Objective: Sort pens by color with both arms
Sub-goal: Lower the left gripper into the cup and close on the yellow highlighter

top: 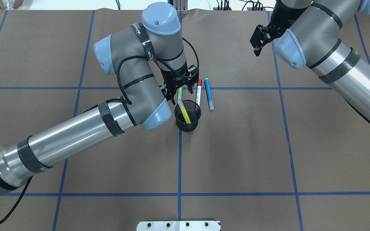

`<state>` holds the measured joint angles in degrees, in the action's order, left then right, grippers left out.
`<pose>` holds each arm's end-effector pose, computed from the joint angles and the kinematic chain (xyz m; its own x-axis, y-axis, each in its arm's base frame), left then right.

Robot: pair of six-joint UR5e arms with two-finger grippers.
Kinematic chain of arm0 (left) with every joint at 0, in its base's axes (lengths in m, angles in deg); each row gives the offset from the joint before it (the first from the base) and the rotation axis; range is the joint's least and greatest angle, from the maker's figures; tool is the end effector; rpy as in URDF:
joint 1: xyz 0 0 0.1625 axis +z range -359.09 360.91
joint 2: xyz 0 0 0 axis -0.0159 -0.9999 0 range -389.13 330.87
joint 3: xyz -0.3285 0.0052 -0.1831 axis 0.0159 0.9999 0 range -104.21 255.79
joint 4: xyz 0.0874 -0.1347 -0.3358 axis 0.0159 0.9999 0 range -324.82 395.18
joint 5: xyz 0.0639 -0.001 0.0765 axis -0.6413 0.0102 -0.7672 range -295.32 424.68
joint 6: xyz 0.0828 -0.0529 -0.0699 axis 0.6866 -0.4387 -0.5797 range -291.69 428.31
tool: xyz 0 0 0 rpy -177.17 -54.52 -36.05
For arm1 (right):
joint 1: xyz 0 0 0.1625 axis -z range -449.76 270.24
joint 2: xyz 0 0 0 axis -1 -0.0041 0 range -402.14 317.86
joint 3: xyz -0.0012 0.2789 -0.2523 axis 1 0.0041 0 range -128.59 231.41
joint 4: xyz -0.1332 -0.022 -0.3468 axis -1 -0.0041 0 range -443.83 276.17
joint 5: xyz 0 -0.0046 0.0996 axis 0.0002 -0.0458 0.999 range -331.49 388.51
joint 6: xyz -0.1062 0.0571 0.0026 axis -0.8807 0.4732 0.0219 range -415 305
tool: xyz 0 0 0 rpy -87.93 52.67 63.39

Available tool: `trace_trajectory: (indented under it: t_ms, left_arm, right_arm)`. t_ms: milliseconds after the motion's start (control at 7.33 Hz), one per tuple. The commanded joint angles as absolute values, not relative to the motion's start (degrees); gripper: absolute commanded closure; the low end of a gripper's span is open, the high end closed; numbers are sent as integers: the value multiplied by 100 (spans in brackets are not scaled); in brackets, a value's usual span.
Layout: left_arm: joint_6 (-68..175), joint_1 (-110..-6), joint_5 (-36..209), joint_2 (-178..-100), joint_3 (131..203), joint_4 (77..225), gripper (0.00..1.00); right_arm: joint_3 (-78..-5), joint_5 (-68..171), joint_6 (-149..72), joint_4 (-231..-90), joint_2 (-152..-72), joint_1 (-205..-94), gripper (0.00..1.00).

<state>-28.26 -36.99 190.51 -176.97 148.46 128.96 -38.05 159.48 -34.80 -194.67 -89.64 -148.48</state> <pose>0.5314 -0.4932 0.1374 0.5410 -0.5388 -0.6457 0.2389 0.8347 -0.4962 -0.2850 -0.5737 0.2566 0.6577 -0.2822 0.6984 0.2742 0.9533 0.1270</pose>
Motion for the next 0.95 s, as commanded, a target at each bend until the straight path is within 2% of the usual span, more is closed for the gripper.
trace_trajectory:
  t_ms: [0, 818]
  left_arm:
    - [-2688, -3636, 19053, -17661, 14848, 12896, 34]
    - [-2714, -3609, 19062, -17679, 14892, 12887, 59]
  right_arm:
    - [-3789, 15938, -3417, -19493, -8898, -14795, 1]
    - [-3754, 15780, -3276, -19554, -8793, -14645, 1]
